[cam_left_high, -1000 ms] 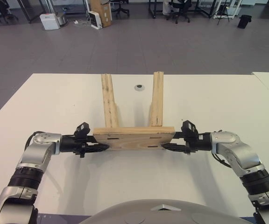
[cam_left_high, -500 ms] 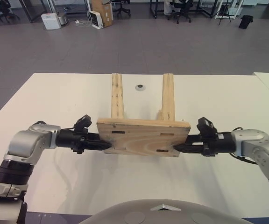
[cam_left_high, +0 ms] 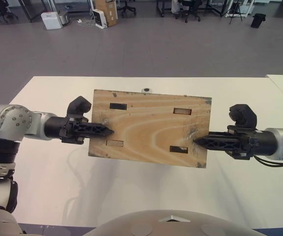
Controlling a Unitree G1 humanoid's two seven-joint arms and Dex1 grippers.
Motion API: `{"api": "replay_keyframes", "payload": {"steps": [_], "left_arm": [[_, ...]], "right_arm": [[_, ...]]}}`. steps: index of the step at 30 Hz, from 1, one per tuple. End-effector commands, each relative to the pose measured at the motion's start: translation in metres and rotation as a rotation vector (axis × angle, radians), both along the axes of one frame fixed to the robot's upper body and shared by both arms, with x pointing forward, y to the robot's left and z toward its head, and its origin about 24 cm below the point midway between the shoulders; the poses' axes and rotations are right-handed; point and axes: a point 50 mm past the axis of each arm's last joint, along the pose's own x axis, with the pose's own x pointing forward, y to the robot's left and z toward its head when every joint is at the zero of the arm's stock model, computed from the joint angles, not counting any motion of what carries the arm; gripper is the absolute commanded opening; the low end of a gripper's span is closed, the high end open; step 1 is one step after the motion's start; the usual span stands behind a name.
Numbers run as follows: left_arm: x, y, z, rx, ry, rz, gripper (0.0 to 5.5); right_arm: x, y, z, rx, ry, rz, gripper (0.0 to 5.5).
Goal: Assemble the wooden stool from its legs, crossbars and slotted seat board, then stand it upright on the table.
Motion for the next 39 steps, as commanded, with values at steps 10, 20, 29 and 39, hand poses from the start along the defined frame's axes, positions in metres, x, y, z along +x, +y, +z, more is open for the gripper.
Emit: {"api": "replay_keyframes", "payload": {"steps": [10,20,29,39], "left_arm": [[0.034,-0.076,-0.043,0.088,0.125,0.235,1.53],[0.081,-0.085,-0.074,0.382,0.119,0.708,1.32],[0.105,-0.061,-0.089,0.522,0.169,0.926,2.47],[0.111,-0.029,-0.086,0.553,-0.022,0.943,3.48]], "right_arm": [[0.068,0.021,-0.026,0.018,0.271,-0.485,1.42],[0.081,0.016,-0.075,-0.289,0.641,-0.939,1.44],[0.075,0.016,-0.080,-0.402,0.659,-0.964,3.24],[0.078,0.006,-0.034,-0.161,0.422,-0.909,4.12]]}}
